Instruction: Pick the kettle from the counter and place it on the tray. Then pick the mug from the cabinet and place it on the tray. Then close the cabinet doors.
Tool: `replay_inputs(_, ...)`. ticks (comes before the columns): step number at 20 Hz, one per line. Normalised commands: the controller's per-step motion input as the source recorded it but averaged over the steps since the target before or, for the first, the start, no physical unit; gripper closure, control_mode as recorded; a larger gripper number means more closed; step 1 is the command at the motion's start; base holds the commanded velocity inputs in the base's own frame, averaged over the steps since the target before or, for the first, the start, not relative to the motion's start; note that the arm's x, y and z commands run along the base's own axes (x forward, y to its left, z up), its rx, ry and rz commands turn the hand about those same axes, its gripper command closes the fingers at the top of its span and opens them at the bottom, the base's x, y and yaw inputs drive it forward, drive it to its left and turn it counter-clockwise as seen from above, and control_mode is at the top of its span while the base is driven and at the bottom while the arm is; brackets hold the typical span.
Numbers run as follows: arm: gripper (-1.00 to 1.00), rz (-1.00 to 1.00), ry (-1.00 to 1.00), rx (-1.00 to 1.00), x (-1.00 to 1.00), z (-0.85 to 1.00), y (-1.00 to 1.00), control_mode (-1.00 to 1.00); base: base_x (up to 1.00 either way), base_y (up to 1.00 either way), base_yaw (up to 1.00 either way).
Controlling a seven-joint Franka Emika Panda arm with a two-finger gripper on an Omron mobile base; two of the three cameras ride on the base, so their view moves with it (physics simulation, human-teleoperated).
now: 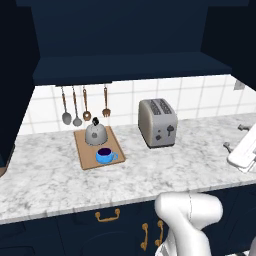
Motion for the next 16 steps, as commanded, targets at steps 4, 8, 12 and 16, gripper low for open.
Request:
replay_inputs(4,-1.0,-0.1,-0.07,0.0,-0.29,0.2,-0.69,-1.0,0.0,0.0,0.0)
replay_inputs(8,-1.0,-0.06,-0.08,0.0,-0.18,0.26,-0.66,-1.0,0.0,0.0,0.0)
replay_inputs(12,-1.0,-0.04,-0.08,0.0,-0.06,0.21,-0.56,-1.0,0.0,0.0,0.0)
replay_inputs(16,-1.0,0.0,-0.03,0.0,0.0,0.13,-0.35,-1.0,0.0,0.0,0.0)
